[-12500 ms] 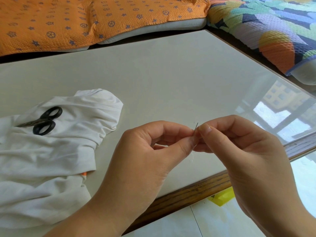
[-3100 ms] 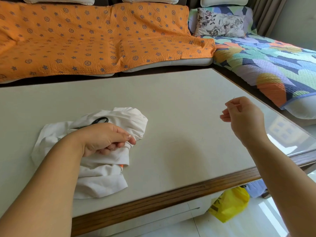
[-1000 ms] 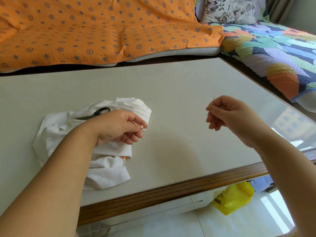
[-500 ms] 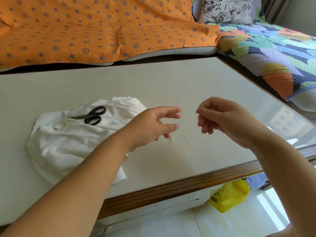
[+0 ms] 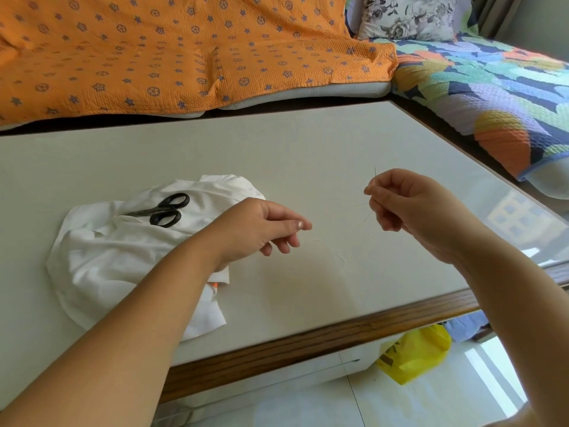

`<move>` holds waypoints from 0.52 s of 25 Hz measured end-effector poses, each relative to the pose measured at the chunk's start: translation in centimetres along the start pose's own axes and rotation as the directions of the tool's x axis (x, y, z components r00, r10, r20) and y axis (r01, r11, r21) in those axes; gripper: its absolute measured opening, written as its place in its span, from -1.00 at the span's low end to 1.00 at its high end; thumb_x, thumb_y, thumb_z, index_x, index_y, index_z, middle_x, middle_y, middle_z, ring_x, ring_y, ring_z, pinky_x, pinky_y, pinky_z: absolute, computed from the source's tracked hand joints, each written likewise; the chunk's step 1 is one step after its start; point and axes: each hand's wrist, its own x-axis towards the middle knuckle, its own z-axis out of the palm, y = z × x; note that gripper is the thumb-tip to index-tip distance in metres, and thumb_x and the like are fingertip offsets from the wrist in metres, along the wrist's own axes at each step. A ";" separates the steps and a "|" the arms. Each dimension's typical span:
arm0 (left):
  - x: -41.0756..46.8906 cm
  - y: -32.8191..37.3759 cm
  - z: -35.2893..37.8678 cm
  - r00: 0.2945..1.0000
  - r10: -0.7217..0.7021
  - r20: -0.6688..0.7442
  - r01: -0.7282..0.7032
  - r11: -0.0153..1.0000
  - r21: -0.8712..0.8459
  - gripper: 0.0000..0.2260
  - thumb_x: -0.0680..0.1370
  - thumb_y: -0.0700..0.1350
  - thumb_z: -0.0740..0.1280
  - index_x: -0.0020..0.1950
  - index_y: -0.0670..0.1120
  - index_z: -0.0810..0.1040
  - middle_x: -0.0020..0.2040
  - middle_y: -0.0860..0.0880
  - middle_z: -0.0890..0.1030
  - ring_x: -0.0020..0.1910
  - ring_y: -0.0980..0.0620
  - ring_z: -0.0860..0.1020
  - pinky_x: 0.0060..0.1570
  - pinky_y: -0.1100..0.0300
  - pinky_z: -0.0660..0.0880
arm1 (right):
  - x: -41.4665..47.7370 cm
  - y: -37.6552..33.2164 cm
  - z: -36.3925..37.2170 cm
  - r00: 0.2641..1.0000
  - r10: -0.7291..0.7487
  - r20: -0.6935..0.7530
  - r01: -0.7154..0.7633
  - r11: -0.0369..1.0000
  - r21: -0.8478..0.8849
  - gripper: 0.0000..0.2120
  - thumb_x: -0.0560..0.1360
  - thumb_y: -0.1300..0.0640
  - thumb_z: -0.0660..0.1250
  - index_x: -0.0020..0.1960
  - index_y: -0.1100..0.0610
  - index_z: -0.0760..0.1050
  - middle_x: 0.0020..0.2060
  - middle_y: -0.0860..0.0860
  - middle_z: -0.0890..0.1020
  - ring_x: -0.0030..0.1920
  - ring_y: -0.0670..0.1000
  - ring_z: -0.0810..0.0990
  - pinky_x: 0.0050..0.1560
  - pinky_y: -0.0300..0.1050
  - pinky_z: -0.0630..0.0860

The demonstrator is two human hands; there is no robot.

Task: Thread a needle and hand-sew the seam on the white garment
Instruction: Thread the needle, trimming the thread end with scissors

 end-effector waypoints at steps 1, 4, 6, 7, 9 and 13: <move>-0.1 0.0 -0.4 1.000 -0.014 -0.009 0.014 1.000 0.011 -0.87 0.60 -0.14 0.33 0.01 -0.02 0.69 -0.27 0.04 0.65 -0.31 0.16 0.56 -0.34 0.32 0.43 | 0.2 0.2 -0.1 1.000 -0.001 -0.028 -0.001 0.998 -0.065 -0.87 0.61 0.24 0.22 -0.03 0.19 0.54 -0.38 0.03 0.54 -0.42 -0.04 0.47 -0.29 -0.12 0.41; -0.1 -0.1 -1.3 0.999 -0.041 -0.031 0.043 0.997 0.064 -0.85 0.60 -0.13 0.33 -0.02 0.00 0.70 -0.31 0.05 0.60 -0.34 0.15 0.52 -0.37 0.32 0.40 | 0.5 0.7 -0.6 0.996 -0.002 -0.094 -0.017 0.981 -0.196 -0.85 0.61 0.24 0.20 -0.06 0.13 0.54 -0.39 0.02 0.55 -0.47 -0.09 0.47 -0.33 -0.19 0.41; -0.3 -0.2 -1.8 0.997 -0.065 -0.039 0.069 0.992 0.110 -0.85 0.60 -0.13 0.33 -0.04 0.01 0.71 -0.34 0.08 0.58 -0.37 0.16 0.50 -0.40 0.34 0.38 | 0.7 1.0 -1.1 0.993 0.003 -0.120 -0.034 0.967 -0.251 -0.84 0.61 0.25 0.19 -0.06 0.13 0.53 -0.37 0.03 0.56 -0.45 -0.07 0.48 -0.32 -0.18 0.42; -0.4 -0.2 -2.0 0.996 -0.083 -0.041 0.087 0.988 0.128 -0.84 0.60 -0.12 0.32 -0.04 0.00 0.70 -0.35 0.09 0.57 -0.39 0.17 0.49 -0.41 0.34 0.37 | 0.8 1.1 -1.2 0.991 0.004 -0.134 -0.041 0.960 -0.275 -0.84 0.61 0.25 0.19 -0.05 0.13 0.53 -0.36 0.04 0.56 -0.43 -0.05 0.49 -0.30 -0.16 0.43; -0.6 -0.4 -2.6 0.992 -0.117 -0.051 0.124 0.980 0.155 -0.84 0.60 -0.12 0.32 -0.05 0.00 0.70 -0.35 0.10 0.57 -0.41 0.17 0.47 -0.39 0.32 0.36 | 1.0 1.5 -1.6 0.988 0.011 -0.153 -0.062 0.943 -0.328 -0.83 0.60 0.25 0.18 -0.06 0.13 0.53 -0.34 0.05 0.57 -0.40 -0.01 0.51 -0.25 -0.07 0.45; -0.8 -0.6 -2.7 0.991 -0.125 -0.036 0.130 0.974 0.184 -0.84 0.59 -0.12 0.32 -0.06 0.02 0.70 -0.36 0.13 0.58 -0.41 0.17 0.48 -0.38 0.32 0.38 | 1.0 1.9 -1.6 0.996 0.086 -0.029 -0.087 0.811 -0.578 -0.85 0.61 0.17 0.20 -0.05 0.06 0.53 -0.24 -0.01 0.65 -0.37 -0.06 0.62 -0.22 -0.10 0.53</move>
